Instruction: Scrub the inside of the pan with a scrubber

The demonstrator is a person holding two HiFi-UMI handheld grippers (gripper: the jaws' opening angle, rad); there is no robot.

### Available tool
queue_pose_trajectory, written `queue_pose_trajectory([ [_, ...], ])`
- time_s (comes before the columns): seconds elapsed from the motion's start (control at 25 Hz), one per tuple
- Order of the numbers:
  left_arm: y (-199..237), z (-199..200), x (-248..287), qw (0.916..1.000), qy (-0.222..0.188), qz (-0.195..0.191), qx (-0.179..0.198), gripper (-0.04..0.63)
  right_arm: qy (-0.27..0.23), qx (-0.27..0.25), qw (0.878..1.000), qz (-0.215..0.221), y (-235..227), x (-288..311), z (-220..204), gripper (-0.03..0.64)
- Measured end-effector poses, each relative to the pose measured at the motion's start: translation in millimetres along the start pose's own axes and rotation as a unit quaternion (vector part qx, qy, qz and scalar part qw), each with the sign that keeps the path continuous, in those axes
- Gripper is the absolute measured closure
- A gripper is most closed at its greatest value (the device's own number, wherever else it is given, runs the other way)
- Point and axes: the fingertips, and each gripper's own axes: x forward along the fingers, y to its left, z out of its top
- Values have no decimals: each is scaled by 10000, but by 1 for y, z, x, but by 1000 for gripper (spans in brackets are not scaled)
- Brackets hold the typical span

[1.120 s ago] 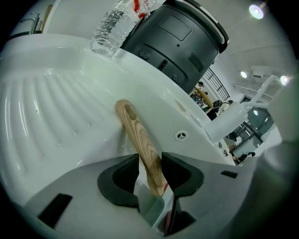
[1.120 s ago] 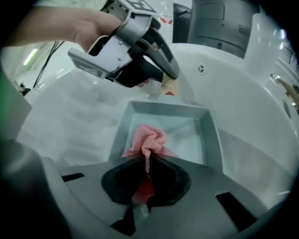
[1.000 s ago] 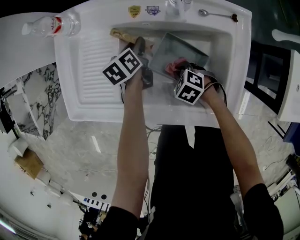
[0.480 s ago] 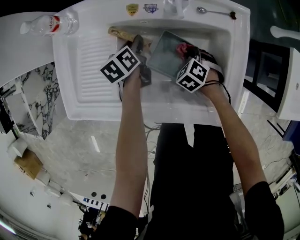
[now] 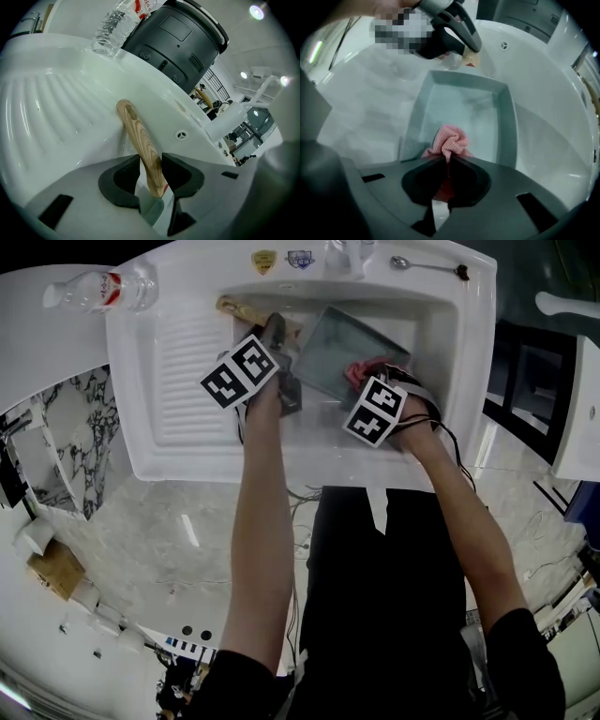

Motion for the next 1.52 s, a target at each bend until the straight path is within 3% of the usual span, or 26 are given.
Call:
queue_pose_trajectory([
  [0.2, 0, -1, -1, 10000, 17, -7, 39, 431, -37, -21, 9962, 875, 35, -1, -1, 577],
  [0.28, -1, -1, 0, 10000, 45, -34, 81, 430, 96, -151, 9945, 1032, 39, -2, -4, 577],
  [0.36, -2, -2, 0, 9999, 71, -64, 116, 430, 348, -308, 9957, 799, 29, -1, -10, 575],
  [0.56, -2, -2, 0, 9998, 77, -73, 152, 430, 754, -516, 9945, -507, -35, 2, -23, 575],
  [0.72, -2, -1, 0, 9999, 44, -69, 142, 430, 532, -384, 9931, -970, -66, 3, -20, 575],
  [0.92, -2, 0, 1, 9999, 11, -40, 106, 430, -9, -257, 9918, -1255, -71, 0, 3, 577],
  [1.0, -1, 0, 0, 9999, 6, -24, 129, 430, -77, -292, 9941, -1043, -60, 0, 11, 577],
  [1.12, 0, -1, -1, 9999, -10, -6, 133, 431, -302, -255, 9989, -254, -21, 0, 22, 577],
  [1.28, 0, -1, 0, 9999, -2, -4, 129, 430, -593, -183, 9956, 704, 27, -1, 33, 577],
  [1.52, 0, -1, -1, 9999, -5, -7, 119, 431, -1363, 13, 9876, 782, 27, 0, 81, 575],
])
